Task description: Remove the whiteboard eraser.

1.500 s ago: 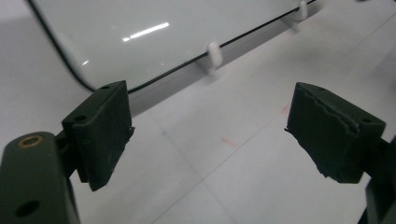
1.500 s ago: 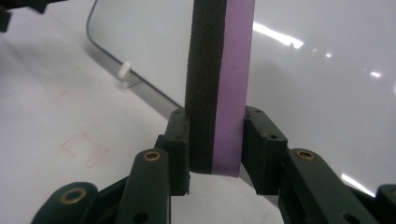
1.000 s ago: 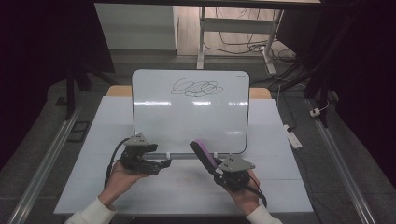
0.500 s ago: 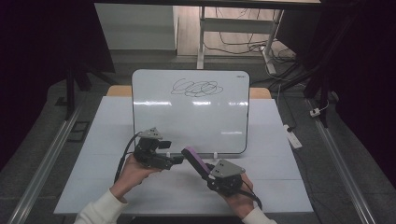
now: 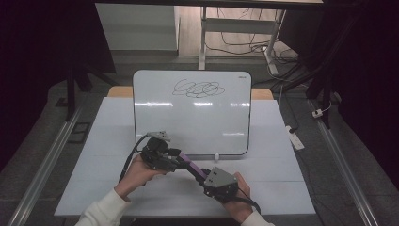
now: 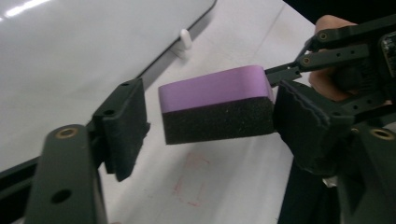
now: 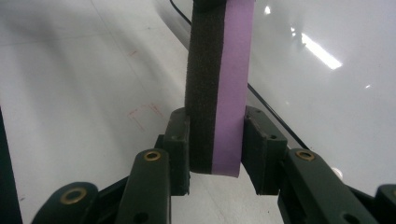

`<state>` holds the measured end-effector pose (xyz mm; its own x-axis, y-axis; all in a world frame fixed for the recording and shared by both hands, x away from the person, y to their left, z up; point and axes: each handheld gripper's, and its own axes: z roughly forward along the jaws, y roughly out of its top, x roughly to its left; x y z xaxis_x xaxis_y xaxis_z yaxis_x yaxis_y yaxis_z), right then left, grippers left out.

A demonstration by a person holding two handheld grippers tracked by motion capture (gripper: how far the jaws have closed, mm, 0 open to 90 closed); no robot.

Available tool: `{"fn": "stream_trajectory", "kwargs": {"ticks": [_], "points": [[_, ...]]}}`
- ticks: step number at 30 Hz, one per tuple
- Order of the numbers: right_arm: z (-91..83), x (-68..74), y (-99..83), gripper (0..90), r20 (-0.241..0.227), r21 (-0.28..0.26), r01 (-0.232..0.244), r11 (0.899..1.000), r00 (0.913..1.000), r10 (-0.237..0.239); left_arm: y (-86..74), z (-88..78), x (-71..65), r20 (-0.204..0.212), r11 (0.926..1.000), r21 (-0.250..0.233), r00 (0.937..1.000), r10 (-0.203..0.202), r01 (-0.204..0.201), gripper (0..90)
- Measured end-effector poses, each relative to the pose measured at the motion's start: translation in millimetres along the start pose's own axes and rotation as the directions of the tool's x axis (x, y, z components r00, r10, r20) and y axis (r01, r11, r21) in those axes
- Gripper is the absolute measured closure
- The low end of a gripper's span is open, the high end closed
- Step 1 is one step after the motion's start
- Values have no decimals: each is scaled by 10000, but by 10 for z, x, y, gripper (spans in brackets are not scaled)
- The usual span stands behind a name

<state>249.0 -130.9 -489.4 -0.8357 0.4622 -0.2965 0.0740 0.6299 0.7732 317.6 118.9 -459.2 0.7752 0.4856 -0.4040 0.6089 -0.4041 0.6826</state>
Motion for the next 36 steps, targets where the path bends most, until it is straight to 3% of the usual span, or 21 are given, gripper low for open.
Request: {"fn": "stream_trajectory", "kwargs": {"ticks": [4,19,26,28,29,31,32,35,36], "points": [[-1,16,0,641,77,37,268,9996,9996,-268,-8,12,26,357,9998,127,9992,-177,173,352],[-26,49,12,642,363,56,1078,9942,9935,-1079,-40,20,115,888,9958,422,9924,-850,815,365],[-15,55,6,632,355,30,1032,9947,9940,-1033,-39,4,69,618,9985,305,9969,-482,464,377],[-11,40,1,618,222,-11,912,9958,9956,-912,-40,-1,55,590,9992,188,9976,-358,348,380],[-8,8,-1,530,-62,-14,658,9978,9978,-658,-40,-4,47,579,9995,174,9979,-284,275,383],[-9,-12,1,487,-271,-68,406,9992,9988,-408,-41,-5,21,386,9999,127,9992,-99,94,383],[-29,-61,7,434,-803,-201,-72,9998,9968,56,-41,-9,14,338,9999,122,9994,53,-57,385],[-94,-148,12,375,-1386,-519,-695,9962,9884,618,-42,-29,-14,218,9991,80,9989,421,-423,385],[-94,-148,12,375,-1386,-519,-695,9962,9884,618,-44,-37,-21,225,9985,66,9983,542,-544,385]]}}
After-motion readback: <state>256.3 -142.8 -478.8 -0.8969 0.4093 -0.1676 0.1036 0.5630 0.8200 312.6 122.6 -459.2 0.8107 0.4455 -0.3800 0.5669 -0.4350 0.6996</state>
